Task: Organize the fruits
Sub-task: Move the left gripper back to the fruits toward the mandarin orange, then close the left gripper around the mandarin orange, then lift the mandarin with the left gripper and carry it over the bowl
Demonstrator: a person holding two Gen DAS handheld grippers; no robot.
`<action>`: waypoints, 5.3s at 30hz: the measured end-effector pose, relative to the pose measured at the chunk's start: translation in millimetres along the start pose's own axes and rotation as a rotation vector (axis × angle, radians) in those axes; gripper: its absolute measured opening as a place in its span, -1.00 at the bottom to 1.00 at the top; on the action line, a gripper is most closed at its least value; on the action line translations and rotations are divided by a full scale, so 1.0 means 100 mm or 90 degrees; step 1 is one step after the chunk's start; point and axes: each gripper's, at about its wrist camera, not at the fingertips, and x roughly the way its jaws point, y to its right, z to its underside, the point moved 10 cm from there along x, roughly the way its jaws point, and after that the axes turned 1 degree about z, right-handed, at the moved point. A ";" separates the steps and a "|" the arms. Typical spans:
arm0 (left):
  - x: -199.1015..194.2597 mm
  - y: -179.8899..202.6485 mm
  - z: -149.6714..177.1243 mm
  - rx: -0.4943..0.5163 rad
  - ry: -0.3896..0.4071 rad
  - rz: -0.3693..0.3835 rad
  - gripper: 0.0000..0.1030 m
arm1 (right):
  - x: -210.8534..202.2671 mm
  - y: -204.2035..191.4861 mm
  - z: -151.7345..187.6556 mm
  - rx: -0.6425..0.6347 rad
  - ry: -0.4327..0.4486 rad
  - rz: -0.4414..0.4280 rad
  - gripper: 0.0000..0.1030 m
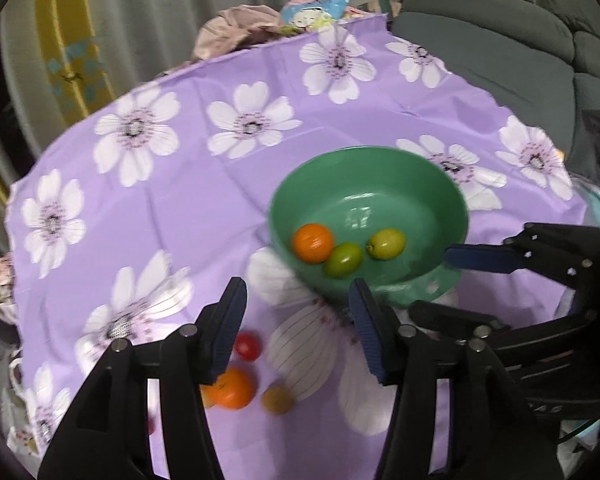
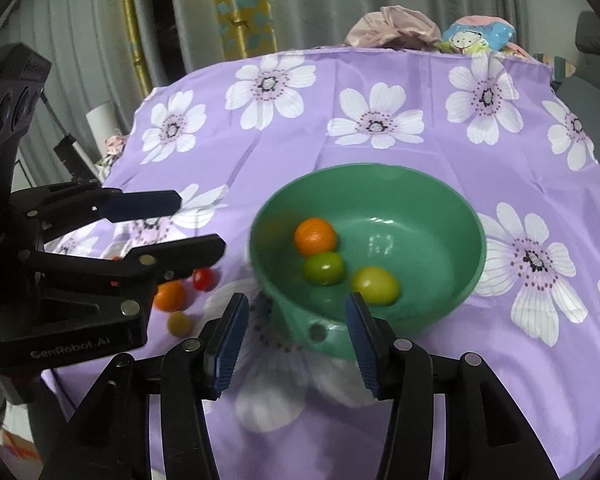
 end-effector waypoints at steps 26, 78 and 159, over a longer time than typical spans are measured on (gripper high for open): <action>-0.49 -1.05 1.28 -0.204 -0.076 -0.093 0.04 | -0.09 -0.98 0.19 -0.113 -0.038 -0.055 0.00; 0.22 -0.78 1.28 -0.419 -0.164 0.277 0.04 | 1.01 -1.29 0.36 -0.177 -0.176 -0.101 0.01; -0.27 -0.28 0.84 -0.263 -0.074 0.199 -0.22 | 0.33 -1.48 0.22 -0.192 -0.062 -0.100 -0.13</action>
